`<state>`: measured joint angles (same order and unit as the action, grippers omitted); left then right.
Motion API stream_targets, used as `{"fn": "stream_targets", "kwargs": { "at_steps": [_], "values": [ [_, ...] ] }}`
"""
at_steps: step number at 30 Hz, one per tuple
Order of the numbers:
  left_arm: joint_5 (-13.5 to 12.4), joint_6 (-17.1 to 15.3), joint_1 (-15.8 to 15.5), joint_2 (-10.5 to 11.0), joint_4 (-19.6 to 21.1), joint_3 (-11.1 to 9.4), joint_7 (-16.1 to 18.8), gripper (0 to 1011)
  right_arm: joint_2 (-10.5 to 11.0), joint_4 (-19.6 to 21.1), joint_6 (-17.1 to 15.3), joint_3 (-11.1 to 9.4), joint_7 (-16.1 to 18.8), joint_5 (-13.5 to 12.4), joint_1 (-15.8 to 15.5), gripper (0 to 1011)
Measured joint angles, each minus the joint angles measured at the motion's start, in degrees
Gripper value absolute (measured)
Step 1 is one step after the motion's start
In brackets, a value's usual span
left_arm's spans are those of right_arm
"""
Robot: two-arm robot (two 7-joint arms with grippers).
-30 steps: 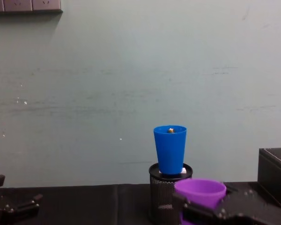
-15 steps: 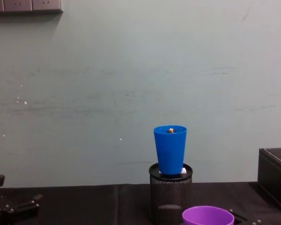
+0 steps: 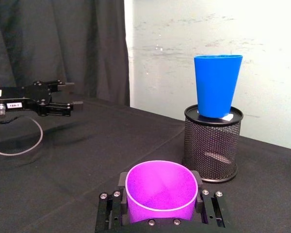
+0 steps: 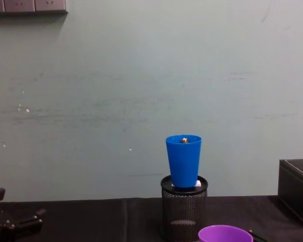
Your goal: Pick up one cup with a gripper and tap it against the other cup.
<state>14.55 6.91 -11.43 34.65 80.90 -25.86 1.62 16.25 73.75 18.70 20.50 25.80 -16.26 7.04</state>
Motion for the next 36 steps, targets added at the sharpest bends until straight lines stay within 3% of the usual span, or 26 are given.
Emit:
{"fn": "stream_targets", "kwargs": {
  "at_steps": [15,26,31,36],
  "values": [
    [0.0,0.0,0.0,0.0,0.0,0.0,0.0,1000,-0.8,-1.5,1.5,-0.4,0.8,0.1,0.3,746],
    [0.0,0.0,0.0,0.0,0.0,0.0,0.0,1000,-0.7,-1.4,1.3,-0.4,0.8,0.1,0.3,999],
    [0.0,0.0,0.0,0.0,0.0,0.0,0.0,1000,-0.7,-1.1,1.3,-0.4,0.8,0.2,0.2,1002],
    [0.0,0.0,0.0,0.0,0.0,0.0,0.0,1000,-0.3,2.1,1.4,-0.8,0.6,1.0,-0.2,1002]
  ]
}}
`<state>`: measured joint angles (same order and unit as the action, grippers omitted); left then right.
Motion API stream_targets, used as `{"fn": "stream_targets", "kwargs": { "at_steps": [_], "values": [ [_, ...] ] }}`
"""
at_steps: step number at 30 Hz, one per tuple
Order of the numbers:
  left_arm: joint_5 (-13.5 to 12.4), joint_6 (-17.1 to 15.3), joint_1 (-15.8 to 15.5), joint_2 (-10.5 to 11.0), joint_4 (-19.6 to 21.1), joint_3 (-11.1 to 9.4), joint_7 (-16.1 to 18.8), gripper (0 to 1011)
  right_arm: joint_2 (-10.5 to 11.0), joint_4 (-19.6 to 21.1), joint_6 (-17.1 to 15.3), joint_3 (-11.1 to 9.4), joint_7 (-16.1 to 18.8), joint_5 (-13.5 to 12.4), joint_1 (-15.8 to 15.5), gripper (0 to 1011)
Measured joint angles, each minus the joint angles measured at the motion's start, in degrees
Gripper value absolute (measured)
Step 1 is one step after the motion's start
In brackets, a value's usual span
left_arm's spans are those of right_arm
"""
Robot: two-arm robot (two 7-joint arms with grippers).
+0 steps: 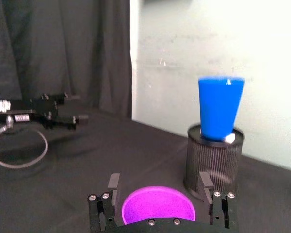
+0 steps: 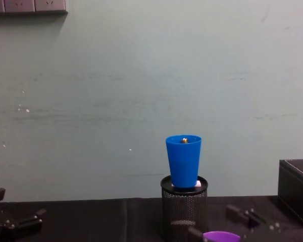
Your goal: Pick up one cup with a gripper and tap it against the other cup.
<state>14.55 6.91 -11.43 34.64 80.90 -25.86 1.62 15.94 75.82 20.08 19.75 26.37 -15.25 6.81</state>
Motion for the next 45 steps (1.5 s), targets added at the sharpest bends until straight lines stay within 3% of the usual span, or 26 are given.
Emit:
{"fn": "stream_targets", "kwargs": {
  "at_steps": [7,12,20,27,34,45],
  "values": [
    [0.0,0.0,0.0,0.0,0.0,0.0,0.0,1000,0.6,5.6,0.0,-0.8,-0.8,0.7,-1.1,1002],
    [0.0,0.0,0.0,0.0,0.0,0.0,0.0,1000,0.3,9.4,-0.2,-2.5,-4.4,1.9,-3.1,1002],
    [0.0,0.0,0.0,0.0,0.0,0.0,0.0,1000,-3.3,13.0,0.1,-8.6,-15.0,5.0,-8.5,1002],
    [0.0,0.0,0.0,0.0,0.0,0.0,0.0,1000,-6.0,12.5,0.1,-11.9,-20.3,7.1,-10.6,1002],
    [0.0,0.0,0.0,0.0,0.0,0.0,0.0,1000,-7.3,11.0,-0.1,-13.3,-21.3,8.3,-10.8,1002],
    [0.0,0.0,0.0,0.0,0.0,0.0,0.0,1000,-7.5,10.2,0.0,-13.4,-21.0,8.3,-10.7,1002]
  ]
}}
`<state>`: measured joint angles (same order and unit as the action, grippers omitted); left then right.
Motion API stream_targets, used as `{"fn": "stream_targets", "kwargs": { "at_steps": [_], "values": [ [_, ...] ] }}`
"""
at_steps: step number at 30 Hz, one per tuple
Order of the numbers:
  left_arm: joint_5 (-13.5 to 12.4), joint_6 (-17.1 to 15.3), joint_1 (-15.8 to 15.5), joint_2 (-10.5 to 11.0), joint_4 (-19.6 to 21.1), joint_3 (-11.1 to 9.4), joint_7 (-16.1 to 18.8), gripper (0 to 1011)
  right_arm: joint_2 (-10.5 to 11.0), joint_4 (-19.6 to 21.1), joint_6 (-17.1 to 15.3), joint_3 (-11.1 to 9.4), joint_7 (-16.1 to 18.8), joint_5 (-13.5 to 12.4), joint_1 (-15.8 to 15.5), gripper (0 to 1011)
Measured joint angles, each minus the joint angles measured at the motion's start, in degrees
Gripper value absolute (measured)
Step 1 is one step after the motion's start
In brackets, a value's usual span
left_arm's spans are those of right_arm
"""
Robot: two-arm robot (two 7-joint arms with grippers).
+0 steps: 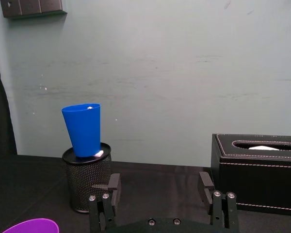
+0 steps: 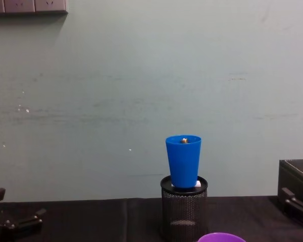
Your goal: Pick up one cup with a gripper and tap it against the other cup.
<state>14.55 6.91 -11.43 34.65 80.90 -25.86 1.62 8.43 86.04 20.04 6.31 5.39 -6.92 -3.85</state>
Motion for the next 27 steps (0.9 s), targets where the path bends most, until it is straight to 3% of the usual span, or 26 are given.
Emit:
{"fn": "stream_targets", "kwargs": {
  "at_steps": [27],
  "values": [
    [0.0,0.0,0.0,0.0,0.0,0.0,0.0,1000,0.1,0.3,0.0,0.1,-0.1,0.0,0.0,1002]
  ]
}}
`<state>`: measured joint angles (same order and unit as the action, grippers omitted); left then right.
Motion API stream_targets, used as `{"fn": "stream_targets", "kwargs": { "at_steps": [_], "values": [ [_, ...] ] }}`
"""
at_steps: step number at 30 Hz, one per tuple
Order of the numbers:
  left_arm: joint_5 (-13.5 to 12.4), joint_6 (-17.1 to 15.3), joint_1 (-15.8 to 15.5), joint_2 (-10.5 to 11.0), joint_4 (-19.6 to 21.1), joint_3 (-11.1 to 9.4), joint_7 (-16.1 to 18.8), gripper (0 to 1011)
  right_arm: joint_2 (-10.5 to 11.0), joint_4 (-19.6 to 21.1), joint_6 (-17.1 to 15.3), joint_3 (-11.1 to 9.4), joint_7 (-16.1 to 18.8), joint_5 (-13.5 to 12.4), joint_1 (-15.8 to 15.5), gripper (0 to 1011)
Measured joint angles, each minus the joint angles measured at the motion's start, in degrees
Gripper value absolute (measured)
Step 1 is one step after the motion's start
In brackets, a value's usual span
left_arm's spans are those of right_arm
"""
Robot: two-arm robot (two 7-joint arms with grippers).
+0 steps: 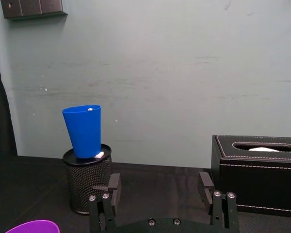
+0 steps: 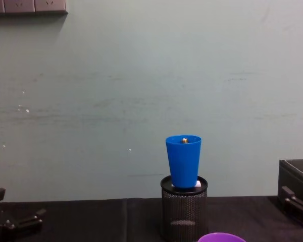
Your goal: Pick up one cup with a gripper and tap it against the other cup.
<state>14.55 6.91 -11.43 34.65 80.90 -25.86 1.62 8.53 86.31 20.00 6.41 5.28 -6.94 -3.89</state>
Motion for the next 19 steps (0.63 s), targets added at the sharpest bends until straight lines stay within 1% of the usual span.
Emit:
{"fn": "stream_targets", "kwargs": {
  "at_steps": [19],
  "values": [
    [0.0,0.0,0.0,0.0,0.0,0.0,0.0,1000,0.0,0.0,0.0,0.0,0.0,0.0,0.0,1002]
  ]
}}
